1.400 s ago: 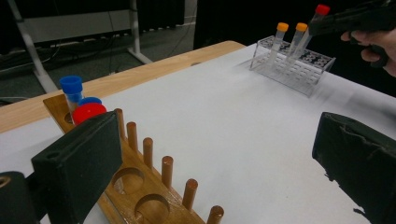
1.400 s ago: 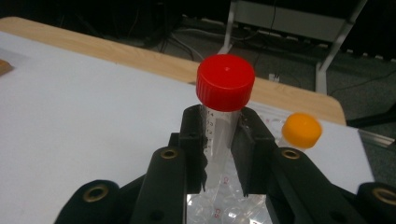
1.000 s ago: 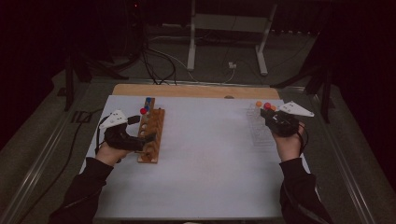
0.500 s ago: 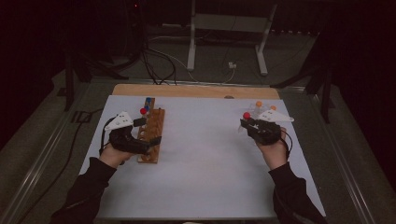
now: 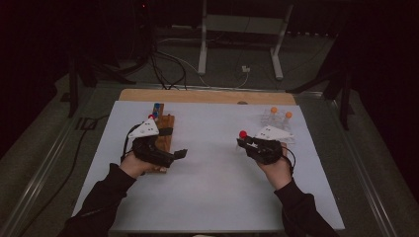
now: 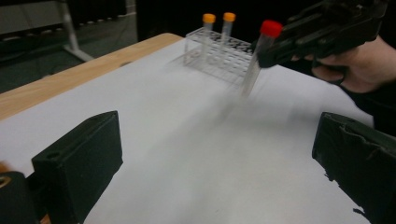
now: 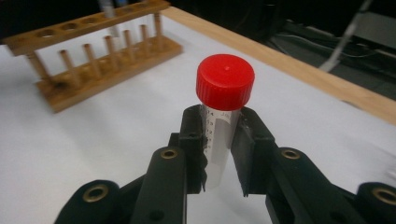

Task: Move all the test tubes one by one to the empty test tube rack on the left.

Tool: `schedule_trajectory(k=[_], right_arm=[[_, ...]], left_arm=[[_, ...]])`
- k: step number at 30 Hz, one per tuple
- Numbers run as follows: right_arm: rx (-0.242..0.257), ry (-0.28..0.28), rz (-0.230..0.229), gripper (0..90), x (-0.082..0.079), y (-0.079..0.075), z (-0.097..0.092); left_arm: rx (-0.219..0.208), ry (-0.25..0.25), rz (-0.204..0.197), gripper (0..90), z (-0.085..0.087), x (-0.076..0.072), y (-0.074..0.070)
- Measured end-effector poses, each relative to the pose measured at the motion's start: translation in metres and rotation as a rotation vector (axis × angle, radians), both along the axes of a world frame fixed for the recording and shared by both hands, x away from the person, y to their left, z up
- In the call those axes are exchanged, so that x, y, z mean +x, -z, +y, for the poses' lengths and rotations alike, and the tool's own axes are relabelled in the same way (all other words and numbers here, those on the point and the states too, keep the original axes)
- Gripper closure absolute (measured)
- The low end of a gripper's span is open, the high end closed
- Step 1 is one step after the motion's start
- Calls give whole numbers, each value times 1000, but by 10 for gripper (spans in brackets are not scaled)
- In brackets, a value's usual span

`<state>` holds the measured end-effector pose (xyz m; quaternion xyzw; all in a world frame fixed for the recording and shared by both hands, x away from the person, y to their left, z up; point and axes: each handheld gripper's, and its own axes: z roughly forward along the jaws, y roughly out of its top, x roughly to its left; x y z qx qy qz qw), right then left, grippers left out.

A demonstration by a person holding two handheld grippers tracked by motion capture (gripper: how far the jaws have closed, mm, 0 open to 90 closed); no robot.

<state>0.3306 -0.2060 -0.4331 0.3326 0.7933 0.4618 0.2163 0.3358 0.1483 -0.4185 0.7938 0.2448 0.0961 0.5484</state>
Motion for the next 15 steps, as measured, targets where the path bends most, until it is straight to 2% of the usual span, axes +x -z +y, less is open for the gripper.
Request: schedule_trajectory(k=[11, 15], right_arm=[[11, -91, 16, 747, -11, 3, 20], [12, -112, 16, 748, -13, 3, 24]], left_arm=[[-6, 101, -6, 67, -46, 5, -5], [-3, 130, -11, 141, -61, 6, -5]])
